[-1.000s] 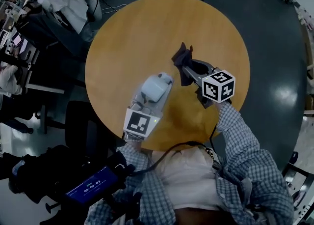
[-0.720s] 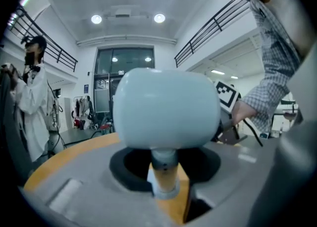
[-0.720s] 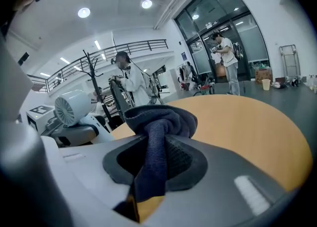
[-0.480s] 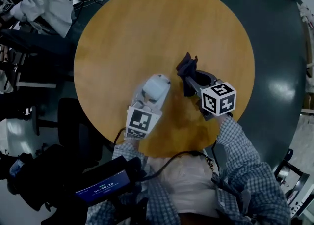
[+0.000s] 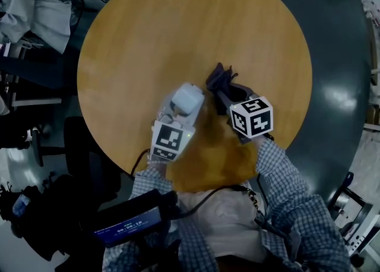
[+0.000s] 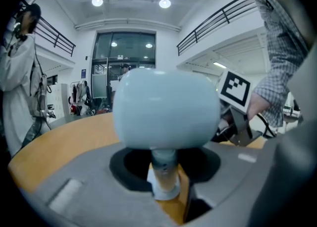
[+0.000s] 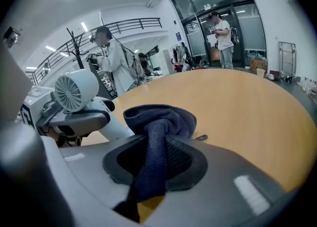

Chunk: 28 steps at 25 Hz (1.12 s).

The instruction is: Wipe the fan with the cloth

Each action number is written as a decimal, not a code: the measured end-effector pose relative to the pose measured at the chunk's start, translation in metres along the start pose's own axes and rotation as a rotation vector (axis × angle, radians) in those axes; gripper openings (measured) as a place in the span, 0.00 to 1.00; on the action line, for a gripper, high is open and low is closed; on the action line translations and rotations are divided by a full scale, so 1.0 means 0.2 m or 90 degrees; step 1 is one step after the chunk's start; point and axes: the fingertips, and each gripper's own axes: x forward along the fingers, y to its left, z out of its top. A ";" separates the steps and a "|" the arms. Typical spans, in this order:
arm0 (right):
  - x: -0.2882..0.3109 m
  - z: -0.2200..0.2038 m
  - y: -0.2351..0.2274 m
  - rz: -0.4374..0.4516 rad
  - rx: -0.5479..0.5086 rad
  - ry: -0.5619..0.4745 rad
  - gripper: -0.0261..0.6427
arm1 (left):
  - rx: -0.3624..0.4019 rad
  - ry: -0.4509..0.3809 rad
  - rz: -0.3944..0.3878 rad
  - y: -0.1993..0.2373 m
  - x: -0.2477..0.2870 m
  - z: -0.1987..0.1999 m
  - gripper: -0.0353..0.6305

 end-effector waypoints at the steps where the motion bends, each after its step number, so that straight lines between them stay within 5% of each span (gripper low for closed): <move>1: 0.01 -0.01 -0.01 -0.008 -0.002 0.005 0.18 | -0.001 0.003 0.000 0.00 0.01 -0.01 0.26; 13: 0.04 -0.06 -0.05 -0.025 -0.016 -0.010 0.21 | -0.030 -0.005 -0.002 -0.03 0.09 -0.02 0.26; 18: 0.02 -0.03 -0.09 -0.022 -0.020 -0.034 0.28 | 0.008 0.026 -0.008 -0.07 0.15 -0.03 0.33; 28: -0.24 0.04 -0.08 -0.037 -0.005 -0.099 0.27 | -0.005 0.063 0.034 -0.03 -0.08 -0.12 0.34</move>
